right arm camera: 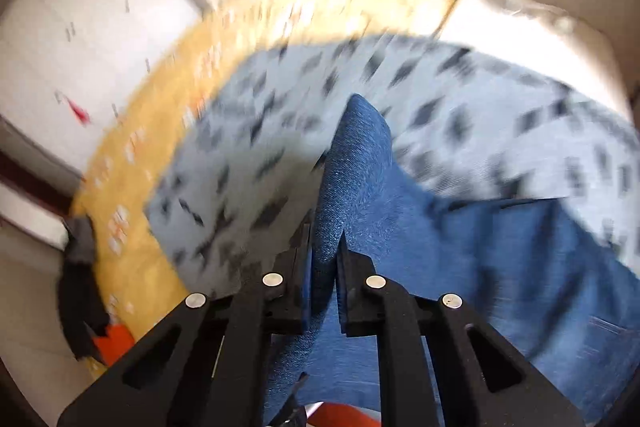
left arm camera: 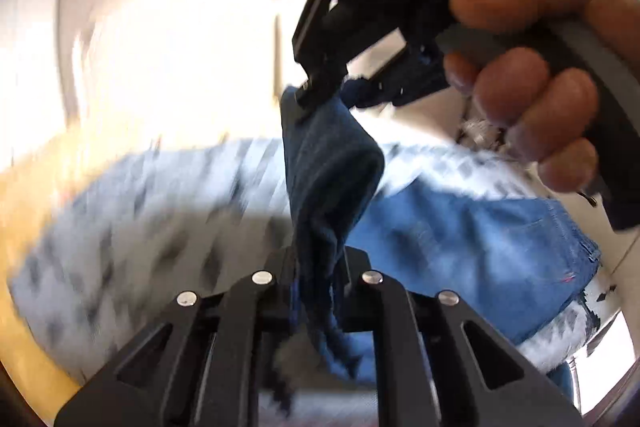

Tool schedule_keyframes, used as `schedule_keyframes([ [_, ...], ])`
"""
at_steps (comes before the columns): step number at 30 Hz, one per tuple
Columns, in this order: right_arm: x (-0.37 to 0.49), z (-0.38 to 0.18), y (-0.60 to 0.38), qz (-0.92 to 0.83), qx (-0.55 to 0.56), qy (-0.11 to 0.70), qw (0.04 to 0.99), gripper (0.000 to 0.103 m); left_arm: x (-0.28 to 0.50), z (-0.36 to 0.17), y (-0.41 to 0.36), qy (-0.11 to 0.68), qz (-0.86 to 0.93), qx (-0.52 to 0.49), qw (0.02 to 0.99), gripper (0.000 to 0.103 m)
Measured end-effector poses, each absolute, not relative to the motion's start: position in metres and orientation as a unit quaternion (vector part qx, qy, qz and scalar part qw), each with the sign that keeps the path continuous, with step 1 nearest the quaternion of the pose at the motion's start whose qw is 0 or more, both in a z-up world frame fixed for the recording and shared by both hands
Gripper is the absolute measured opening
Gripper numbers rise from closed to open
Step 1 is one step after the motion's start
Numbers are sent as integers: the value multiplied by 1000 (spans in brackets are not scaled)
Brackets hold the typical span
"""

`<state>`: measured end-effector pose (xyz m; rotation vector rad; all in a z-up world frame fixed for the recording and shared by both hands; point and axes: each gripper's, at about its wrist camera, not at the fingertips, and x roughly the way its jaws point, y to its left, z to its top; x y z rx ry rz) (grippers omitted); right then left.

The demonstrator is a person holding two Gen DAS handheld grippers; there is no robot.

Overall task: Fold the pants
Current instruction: 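Lift the held jeans and fold them over with both tools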

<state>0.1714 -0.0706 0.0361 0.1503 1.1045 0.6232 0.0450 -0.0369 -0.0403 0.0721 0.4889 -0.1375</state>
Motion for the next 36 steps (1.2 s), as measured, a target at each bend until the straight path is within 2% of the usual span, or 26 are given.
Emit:
schedule_keyframes([
  [3,159,70,-190,274,126,471,829,11,33,-10,-126,172,-102,132,971,12],
  [6,139,63,-303,239,154,455,844,11,15,-24,-229,133,-148,216,956,12],
  [11,121,-50,-456,145,178,495,838,11,-3,-140,-381,144,-217,347,901,12],
  [13,123,-102,-480,122,178,528,821,12,-5,-171,-403,162,-227,378,883,18],
  [15,119,-133,-489,129,195,537,810,26,-10,-192,-412,162,-223,402,873,26],
  [17,115,-135,-493,140,213,524,813,27,-13,-196,-410,147,-213,411,874,28],
  [19,116,-129,-492,143,209,515,819,33,-14,-194,-410,133,-203,416,877,36],
  [21,119,-126,-492,146,207,508,824,60,-21,-199,-414,118,-201,429,873,36],
  [22,121,-125,-494,152,207,505,824,61,-23,-203,-417,109,-199,445,866,36],
  [23,124,-124,-489,149,198,501,829,61,-25,-206,-421,113,-202,454,861,30],
  [24,126,-125,-487,147,192,501,831,50,-29,-203,-427,116,-209,459,856,21],
  [25,130,-126,-485,146,189,504,830,30,-30,-203,-427,115,-209,462,854,17],
  [26,134,-128,-490,144,191,510,827,17,-30,-197,-426,118,-210,453,858,14],
  [27,132,-124,-491,144,190,506,829,12,-30,-193,-424,116,-209,450,861,12],
  [33,122,-79,-495,132,150,474,858,9,-34,-164,-428,86,-209,435,872,12],
  [36,123,-81,-502,107,128,477,863,9,-38,-165,-435,83,-219,439,868,12],
])
